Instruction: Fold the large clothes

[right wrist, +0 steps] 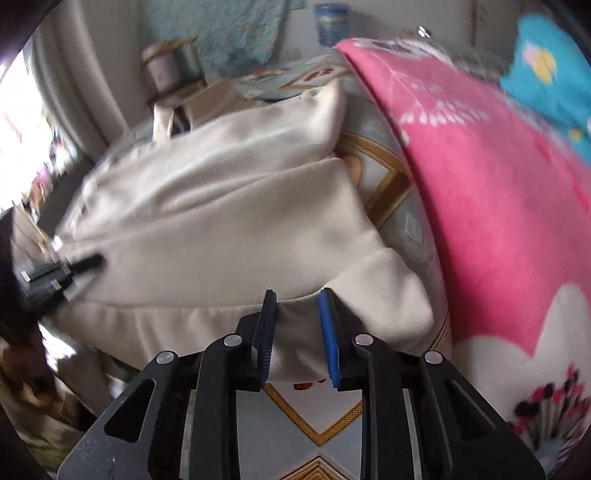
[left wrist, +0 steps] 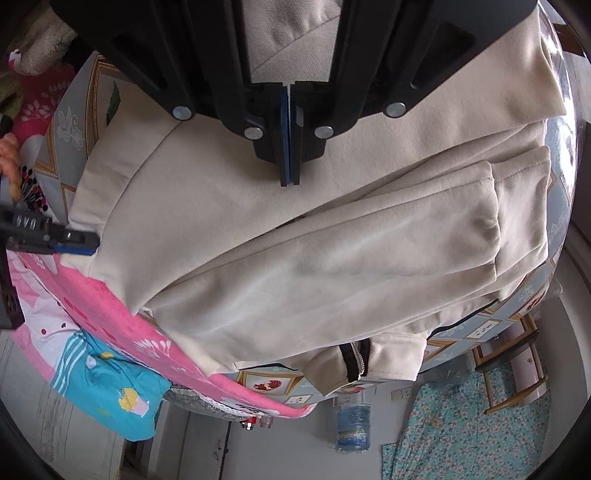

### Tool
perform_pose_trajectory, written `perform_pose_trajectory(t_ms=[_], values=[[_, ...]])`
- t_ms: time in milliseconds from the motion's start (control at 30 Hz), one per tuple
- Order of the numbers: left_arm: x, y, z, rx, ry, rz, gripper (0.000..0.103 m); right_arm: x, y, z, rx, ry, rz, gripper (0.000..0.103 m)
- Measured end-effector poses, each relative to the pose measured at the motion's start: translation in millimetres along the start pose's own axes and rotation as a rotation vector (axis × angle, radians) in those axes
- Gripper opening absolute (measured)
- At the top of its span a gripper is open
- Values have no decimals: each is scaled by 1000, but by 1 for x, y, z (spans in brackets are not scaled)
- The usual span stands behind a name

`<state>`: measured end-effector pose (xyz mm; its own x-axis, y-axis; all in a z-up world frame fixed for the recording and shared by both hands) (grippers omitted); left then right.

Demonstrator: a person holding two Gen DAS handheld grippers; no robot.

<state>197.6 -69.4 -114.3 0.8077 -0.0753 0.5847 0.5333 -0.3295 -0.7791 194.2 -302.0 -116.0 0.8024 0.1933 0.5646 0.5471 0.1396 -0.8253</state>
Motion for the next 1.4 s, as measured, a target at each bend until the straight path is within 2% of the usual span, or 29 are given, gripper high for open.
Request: perform_pose_trajectory(t_ms=[33, 100, 133, 200, 300, 367, 467, 533, 600, 700, 800, 900, 967, 1000, 1133, 1200, 1300, 1367, 1400], values=[[0, 0, 0, -3, 3, 3, 1, 3, -3, -1, -43, -9, 10, 11], [0, 0, 1, -17, -2, 11, 1, 11, -13, 7, -96, -62, 3, 16], [0, 0, 2, -26, -8, 16, 1, 20, -22, 20, -95, -108, -31, 23], [1, 0, 3, -37, -19, 23, 1, 30, -32, 42, -45, -151, -73, 24], [1, 0, 4, -50, -36, 30, 1, 38, -32, 85, 94, -198, -108, 23], [1, 0, 5, -58, -44, 32, 1, 35, -17, 98, 106, -220, -84, 22], [0, 0, 6, -75, -61, 39, 1, 21, 19, 90, 77, -177, 19, 19], [1, 0, 6, -82, -67, 42, 1, 26, 13, 88, 81, -149, 8, 20], [0, 0, 7, -93, -74, 43, 1, 39, -5, 95, 87, -160, -48, 21], [1, 0, 10, -128, -115, 53, 1, 53, -16, 126, 192, -188, -107, 20], [1, -1, 12, -147, -145, 60, 1, 58, -6, 161, 309, -227, -103, 21], [1, -1, 11, -151, -150, 56, 1, 58, 12, 180, 333, -271, -80, 21], [1, -1, 12, -167, -162, 58, 1, 55, 35, 184, 301, -285, -38, 20], [1, -1, 13, -176, -168, 59, 1, 56, 41, 184, 282, -294, -56, 20], [2, -24, 24, -182, -176, 5, 1, 63, 48, 183, 275, -285, -46, 19], [-4, -30, 35, -148, -178, 1, 1, 65, 43, 184, 269, -282, -38, 19], [-16, -39, 57, -96, -216, -4, 1, 66, 32, 197, 293, -319, -70, 19], [-21, -53, 65, -116, -248, -27, 1, 60, 44, 205, 245, -379, -31, 19], [-25, -63, 68, -131, -265, -40, 1, 60, 45, 205, 236, -388, -55, 19]])
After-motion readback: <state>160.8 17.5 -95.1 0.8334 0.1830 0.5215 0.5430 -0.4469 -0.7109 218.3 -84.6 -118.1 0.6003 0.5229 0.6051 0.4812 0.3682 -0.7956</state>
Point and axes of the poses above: each gripper's, at about its wrist camera, not at the fingertips, and y roughly the way its jaws point, z to its left, x to its top, the point moved 9 cm from there along y, roughly the way its jaws point, and after that the axes turned 15 degrees about -y, right-handed, at the moved point
